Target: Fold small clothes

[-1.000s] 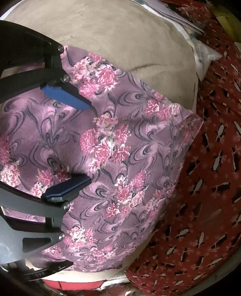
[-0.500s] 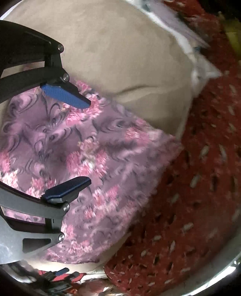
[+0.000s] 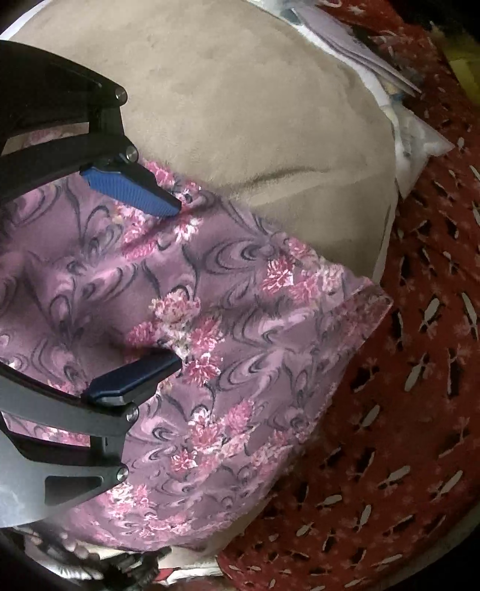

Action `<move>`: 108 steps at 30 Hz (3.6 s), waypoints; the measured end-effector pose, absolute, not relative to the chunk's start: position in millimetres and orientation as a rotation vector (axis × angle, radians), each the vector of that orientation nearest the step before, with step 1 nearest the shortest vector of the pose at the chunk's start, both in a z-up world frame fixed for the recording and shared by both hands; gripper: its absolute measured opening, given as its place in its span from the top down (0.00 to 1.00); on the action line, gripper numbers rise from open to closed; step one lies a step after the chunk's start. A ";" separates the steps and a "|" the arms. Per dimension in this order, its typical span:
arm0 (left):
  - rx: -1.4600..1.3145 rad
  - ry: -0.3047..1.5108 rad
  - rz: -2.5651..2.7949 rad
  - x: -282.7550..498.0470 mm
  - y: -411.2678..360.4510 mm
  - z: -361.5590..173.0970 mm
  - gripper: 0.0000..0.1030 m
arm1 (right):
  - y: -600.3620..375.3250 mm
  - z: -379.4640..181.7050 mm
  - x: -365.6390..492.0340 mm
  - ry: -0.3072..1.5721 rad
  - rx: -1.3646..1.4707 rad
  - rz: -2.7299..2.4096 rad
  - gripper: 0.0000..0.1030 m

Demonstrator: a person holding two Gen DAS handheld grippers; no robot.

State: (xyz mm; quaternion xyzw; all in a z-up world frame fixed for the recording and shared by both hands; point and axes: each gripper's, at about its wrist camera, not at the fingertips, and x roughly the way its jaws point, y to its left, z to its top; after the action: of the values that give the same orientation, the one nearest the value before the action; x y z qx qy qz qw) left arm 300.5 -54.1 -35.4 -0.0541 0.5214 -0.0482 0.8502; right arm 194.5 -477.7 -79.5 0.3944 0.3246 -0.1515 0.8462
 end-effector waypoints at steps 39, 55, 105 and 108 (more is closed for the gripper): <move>-0.805 1.119 -0.218 299.4 43.1 -43.1 0.25 | -285.0 -40.7 182.9 0.718 0.518 -0.354 0.11; -0.474 1.336 -0.332 335.0 20.1 -56.7 0.25 | -290.4 -49.8 195.7 0.726 0.424 -0.342 0.00; -0.503 1.278 -0.697 266.5 -140.8 61.8 0.88 | -423.9 -24.0 117.5 0.602 0.686 -0.499 0.03; -0.511 1.300 -0.735 267.3 -169.8 57.8 0.88 | -446.7 -36.3 107.9 0.608 0.777 -0.522 0.03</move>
State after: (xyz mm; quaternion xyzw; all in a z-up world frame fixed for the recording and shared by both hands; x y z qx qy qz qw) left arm 267.2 -169.8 57.8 -0.2300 0.5845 -0.3305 0.7044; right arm 107.9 -446.7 -36.3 0.3689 0.2884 -0.2475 0.8482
